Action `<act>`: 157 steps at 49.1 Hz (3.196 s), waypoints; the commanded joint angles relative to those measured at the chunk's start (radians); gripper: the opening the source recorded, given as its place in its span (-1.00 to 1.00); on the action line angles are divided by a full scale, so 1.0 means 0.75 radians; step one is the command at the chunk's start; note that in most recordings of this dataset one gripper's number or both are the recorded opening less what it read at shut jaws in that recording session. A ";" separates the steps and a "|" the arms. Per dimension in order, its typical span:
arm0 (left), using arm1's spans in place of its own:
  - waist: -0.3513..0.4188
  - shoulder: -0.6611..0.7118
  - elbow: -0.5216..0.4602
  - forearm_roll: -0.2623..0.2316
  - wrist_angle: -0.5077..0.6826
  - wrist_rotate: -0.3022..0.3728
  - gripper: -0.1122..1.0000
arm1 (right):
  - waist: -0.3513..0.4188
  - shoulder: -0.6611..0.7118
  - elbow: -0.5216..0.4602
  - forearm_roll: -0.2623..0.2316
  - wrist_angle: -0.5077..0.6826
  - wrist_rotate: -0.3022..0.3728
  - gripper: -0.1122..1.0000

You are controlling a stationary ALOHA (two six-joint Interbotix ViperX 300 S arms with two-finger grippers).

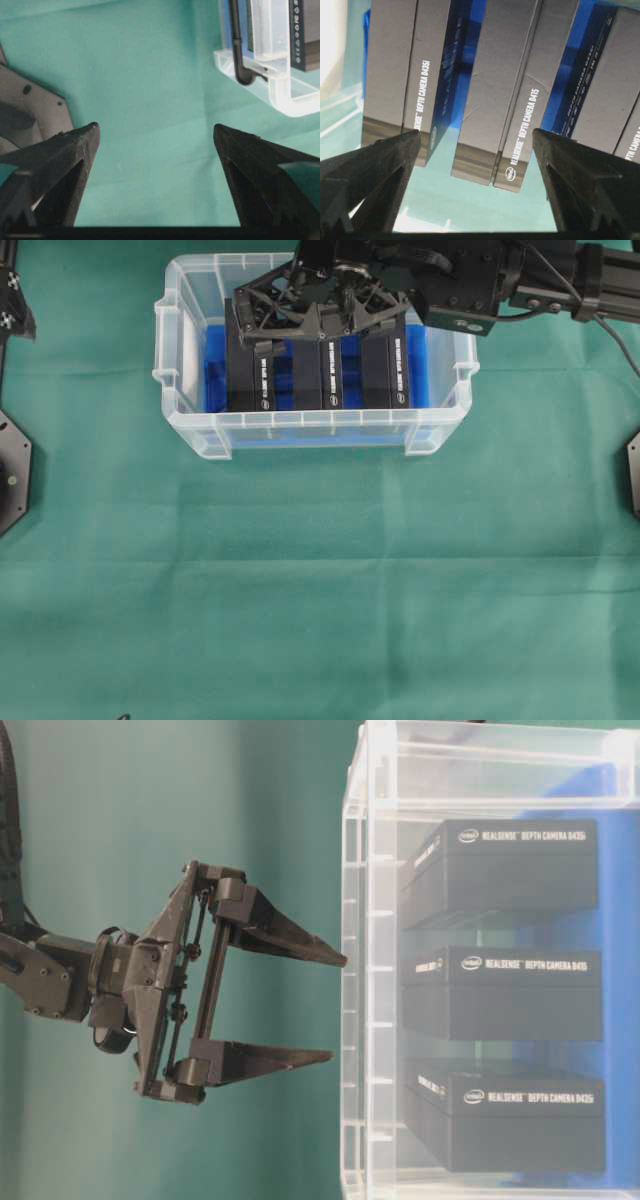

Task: Take out the box from the case.
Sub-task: 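Lower the right gripper around the middle box and close on it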

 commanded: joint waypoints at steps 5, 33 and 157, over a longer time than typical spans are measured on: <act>0.002 0.002 -0.014 0.004 -0.004 0.004 0.91 | 0.002 -0.029 -0.033 -0.002 -0.002 -0.004 0.91; 0.002 0.002 -0.014 0.004 -0.004 0.000 0.91 | 0.002 -0.029 -0.029 -0.010 -0.002 -0.004 0.91; -0.025 0.002 0.006 0.004 -0.002 -0.008 0.91 | -0.039 0.084 0.213 -0.016 -0.250 -0.008 0.91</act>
